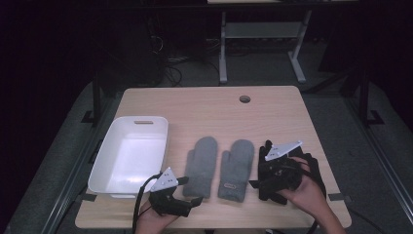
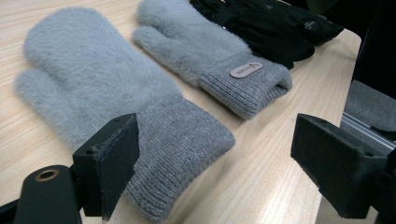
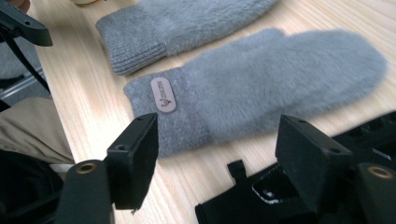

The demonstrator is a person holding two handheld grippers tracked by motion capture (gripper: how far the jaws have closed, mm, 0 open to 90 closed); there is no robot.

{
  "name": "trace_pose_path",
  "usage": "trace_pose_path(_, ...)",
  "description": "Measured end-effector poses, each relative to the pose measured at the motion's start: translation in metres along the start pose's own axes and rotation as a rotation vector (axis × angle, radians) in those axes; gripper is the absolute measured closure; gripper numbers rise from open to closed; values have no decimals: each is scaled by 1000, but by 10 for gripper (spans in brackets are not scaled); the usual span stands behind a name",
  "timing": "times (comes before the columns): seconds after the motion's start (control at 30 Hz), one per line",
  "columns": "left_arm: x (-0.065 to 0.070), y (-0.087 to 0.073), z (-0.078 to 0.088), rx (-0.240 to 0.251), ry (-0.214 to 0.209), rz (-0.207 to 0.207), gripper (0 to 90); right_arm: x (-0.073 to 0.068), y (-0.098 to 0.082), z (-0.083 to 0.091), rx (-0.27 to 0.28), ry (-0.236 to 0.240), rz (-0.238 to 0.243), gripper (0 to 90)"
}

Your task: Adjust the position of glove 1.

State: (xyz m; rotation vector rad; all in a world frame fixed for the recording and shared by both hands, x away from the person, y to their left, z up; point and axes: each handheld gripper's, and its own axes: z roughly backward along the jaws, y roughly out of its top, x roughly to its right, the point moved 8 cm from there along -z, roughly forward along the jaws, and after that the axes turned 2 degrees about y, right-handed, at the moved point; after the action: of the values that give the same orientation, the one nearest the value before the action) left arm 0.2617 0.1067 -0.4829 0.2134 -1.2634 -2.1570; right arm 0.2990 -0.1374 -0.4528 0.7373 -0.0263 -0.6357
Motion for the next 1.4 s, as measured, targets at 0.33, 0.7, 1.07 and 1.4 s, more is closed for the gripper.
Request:
trace_pose_path(0.33,0,0,0,1,-5,-3,152,5,22,-16,-43,0,31,280)
trace_pose_path(0.7,2,1,0,7,-12,3,152,15,41,-44,-103,12,48,284)
trace_pose_path(1.07,2,2,0,8,-17,-1,152,32,33,-77,-169,2,63,387)
trace_pose_path(1.4,3,1,-1,9,-18,7,152,29,21,-92,-205,-61,145,356)
